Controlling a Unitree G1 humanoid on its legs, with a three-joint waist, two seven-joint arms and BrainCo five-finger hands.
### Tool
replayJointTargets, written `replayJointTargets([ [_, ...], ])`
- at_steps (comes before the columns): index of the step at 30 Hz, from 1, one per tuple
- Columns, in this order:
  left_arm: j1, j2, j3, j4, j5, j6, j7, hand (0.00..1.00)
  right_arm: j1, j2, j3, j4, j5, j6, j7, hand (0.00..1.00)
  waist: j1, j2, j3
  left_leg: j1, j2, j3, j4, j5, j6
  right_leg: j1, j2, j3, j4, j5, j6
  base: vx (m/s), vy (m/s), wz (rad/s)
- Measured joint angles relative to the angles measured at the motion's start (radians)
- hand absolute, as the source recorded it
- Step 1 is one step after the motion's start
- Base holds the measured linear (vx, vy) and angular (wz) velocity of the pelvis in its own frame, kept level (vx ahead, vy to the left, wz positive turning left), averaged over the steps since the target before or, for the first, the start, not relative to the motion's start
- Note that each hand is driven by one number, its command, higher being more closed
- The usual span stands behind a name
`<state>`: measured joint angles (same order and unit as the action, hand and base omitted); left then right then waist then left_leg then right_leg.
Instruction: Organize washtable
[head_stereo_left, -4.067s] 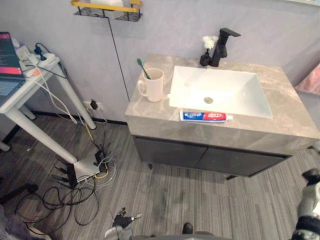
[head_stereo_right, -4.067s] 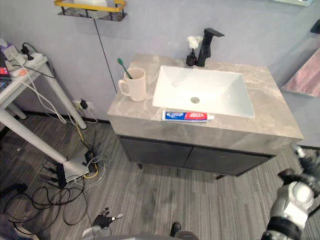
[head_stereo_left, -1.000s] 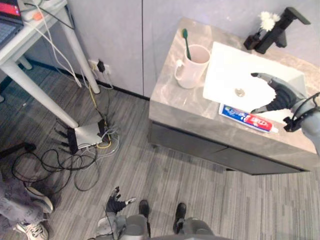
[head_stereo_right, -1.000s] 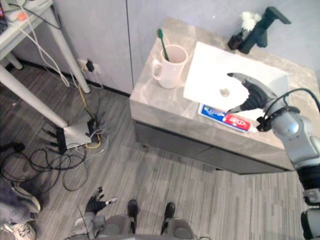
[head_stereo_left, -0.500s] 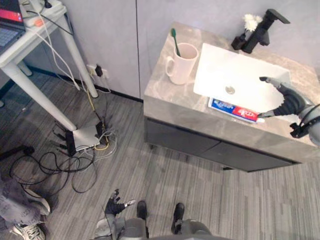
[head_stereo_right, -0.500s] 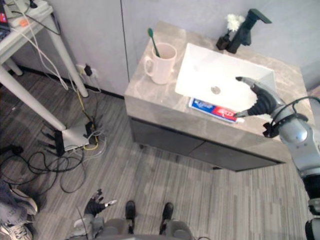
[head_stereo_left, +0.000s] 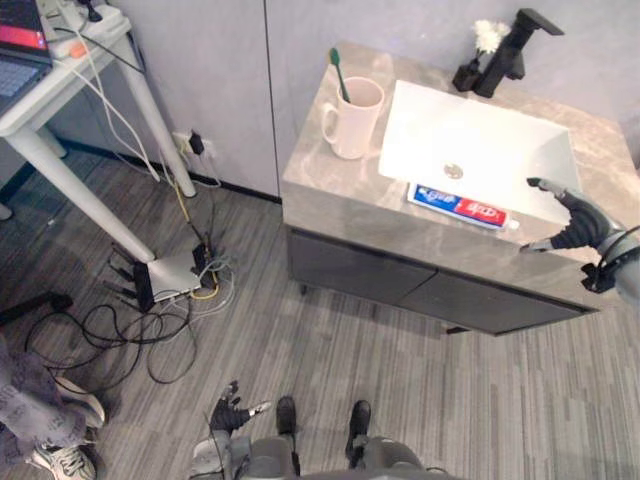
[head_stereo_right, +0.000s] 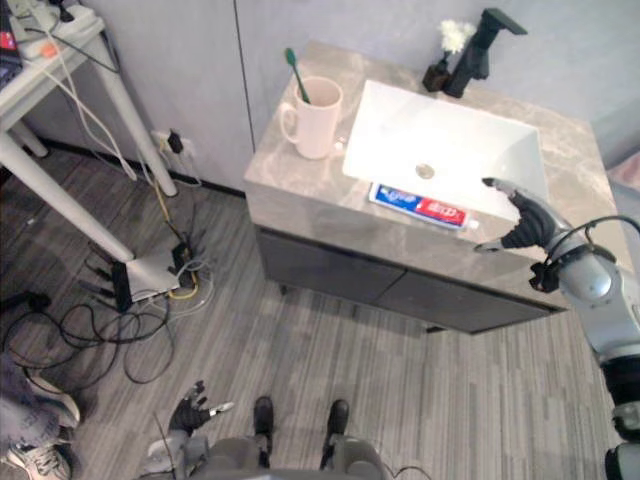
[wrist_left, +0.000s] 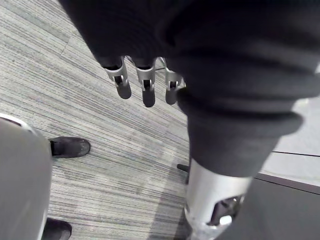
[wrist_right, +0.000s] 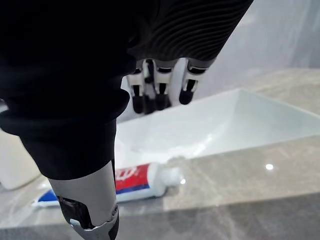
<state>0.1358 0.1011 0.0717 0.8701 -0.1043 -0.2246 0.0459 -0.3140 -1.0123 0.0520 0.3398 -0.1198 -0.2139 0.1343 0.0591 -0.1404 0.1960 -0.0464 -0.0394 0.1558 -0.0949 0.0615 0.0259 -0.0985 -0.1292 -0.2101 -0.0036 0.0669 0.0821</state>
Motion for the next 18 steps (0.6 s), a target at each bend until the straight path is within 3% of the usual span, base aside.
replayJointTargets([
  [18, -0.01, 0.002, 0.001, -0.019, -0.004, -0.017, 0.003, 0.0, -0.054, 0.053, 0.004, 0.04, 0.0, 0.004, -0.008, 0.0, 0.008, -0.001, 0.039, -0.041, 0.004, -0.015, -0.007, 0.007, 0.0, -0.035, 0.004, -0.005, 0.001, 0.01, -0.007, 0.0, 0.001, 0.02],
])
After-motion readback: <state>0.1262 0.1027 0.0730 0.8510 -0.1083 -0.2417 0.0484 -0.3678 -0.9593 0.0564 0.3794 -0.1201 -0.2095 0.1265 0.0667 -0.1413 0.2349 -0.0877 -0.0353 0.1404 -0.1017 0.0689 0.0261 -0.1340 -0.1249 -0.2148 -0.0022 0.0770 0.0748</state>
